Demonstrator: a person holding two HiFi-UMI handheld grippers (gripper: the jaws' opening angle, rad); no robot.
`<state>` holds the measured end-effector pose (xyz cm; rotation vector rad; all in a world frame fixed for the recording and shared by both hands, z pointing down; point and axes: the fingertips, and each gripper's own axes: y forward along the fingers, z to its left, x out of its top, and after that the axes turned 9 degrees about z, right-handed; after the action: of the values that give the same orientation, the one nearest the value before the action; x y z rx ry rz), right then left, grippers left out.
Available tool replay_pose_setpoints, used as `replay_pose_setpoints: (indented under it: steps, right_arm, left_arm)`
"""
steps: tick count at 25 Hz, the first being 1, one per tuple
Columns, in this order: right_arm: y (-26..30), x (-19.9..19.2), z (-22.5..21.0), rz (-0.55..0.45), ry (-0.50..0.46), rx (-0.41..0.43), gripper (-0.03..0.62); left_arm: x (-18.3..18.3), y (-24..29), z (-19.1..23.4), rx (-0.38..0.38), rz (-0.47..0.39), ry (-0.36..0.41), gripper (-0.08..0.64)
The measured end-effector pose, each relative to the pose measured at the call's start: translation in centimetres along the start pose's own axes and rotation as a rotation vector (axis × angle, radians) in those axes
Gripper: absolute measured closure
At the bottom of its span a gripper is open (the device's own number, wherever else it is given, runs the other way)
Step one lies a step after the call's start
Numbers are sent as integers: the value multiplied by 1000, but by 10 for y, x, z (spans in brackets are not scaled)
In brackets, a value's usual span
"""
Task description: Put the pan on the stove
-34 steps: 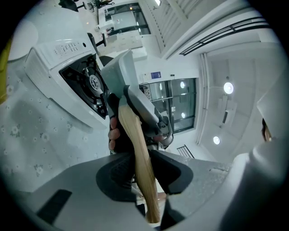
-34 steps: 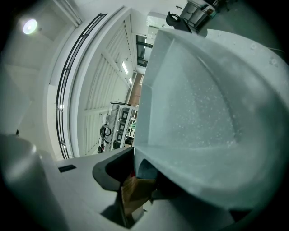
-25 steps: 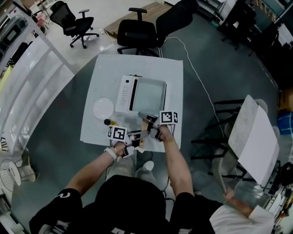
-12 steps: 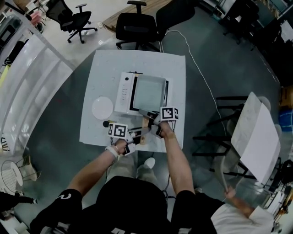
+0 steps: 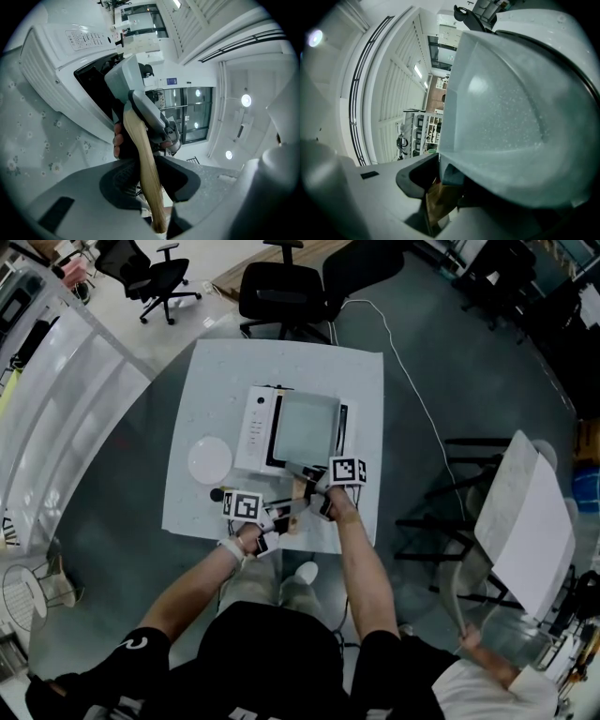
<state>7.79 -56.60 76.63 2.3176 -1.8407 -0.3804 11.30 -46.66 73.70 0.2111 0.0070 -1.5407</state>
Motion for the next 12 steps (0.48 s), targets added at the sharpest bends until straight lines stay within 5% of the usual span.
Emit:
replay_pose_setpoints:
  steps: [12]
  right_arm:
    - [-5,-9,-5,-22,15,-8,374]
  left_arm:
    - [5,-2,-3,33,-1,16,432]
